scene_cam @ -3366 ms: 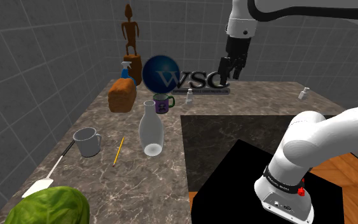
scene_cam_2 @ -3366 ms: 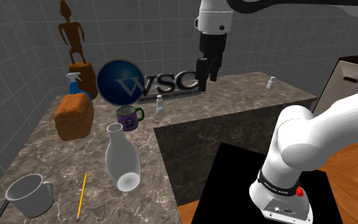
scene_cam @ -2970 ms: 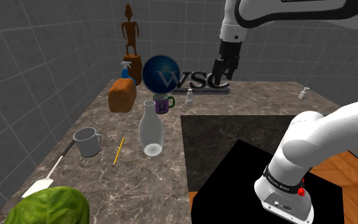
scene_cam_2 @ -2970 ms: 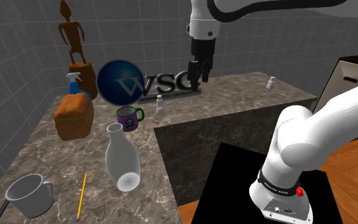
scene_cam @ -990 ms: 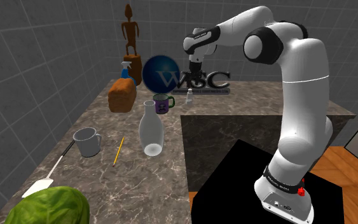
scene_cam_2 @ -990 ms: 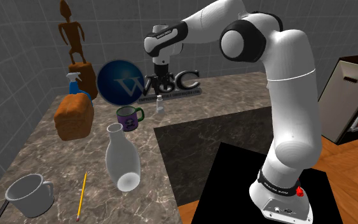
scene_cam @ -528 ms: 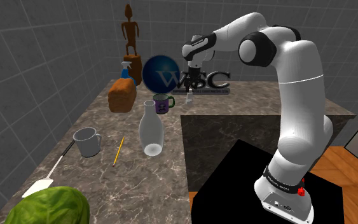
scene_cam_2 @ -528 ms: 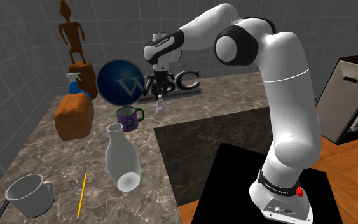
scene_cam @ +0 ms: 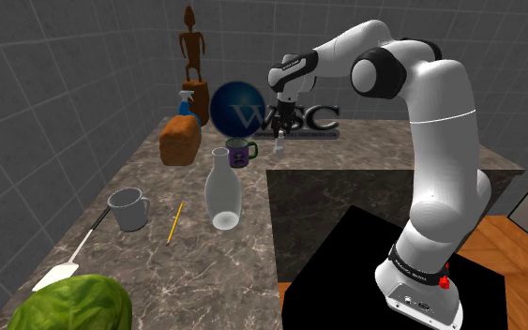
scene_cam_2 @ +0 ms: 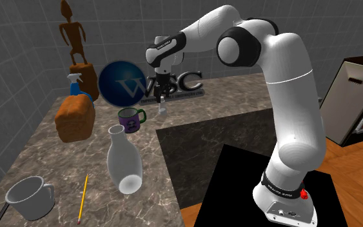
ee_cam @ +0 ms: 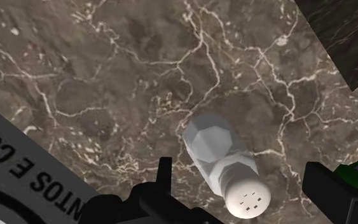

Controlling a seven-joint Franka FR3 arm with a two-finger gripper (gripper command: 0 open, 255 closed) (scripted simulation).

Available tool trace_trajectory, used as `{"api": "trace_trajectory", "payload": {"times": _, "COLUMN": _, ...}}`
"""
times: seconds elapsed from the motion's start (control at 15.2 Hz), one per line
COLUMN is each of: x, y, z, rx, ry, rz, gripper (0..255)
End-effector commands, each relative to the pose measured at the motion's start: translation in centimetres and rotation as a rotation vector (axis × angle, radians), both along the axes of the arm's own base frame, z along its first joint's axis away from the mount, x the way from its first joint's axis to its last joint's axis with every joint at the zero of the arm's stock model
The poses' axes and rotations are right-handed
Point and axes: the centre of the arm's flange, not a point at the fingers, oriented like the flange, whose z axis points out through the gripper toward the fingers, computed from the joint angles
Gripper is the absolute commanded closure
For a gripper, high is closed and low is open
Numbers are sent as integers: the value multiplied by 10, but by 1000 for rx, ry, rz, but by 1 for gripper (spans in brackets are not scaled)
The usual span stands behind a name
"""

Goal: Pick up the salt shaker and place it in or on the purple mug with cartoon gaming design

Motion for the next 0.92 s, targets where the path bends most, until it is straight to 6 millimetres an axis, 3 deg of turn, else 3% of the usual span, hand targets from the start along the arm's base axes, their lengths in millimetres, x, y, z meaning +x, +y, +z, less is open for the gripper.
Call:
{"api": "trace_trajectory", "payload": {"times": 0.0, "x": 0, "y": 0, "z": 0, "rx": 0, "ry": 0, "rz": 0, "gripper": 0}}
{"api": "trace_trajectory", "payload": {"times": 0.07, "x": 0, "y": 0, "z": 0, "rx": 0, "ry": 0, "rz": 0, "gripper": 255}}
{"api": "trace_trajectory", "payload": {"times": 0.66, "x": 0, "y": 0, "z": 0, "rx": 0, "ry": 0, "rz": 0, "gripper": 255}}
{"api": "trace_trajectory", "payload": {"times": 0.86, "x": 0, "y": 0, "z": 16, "rx": 0, "ry": 0, "rz": 0, "gripper": 255}}
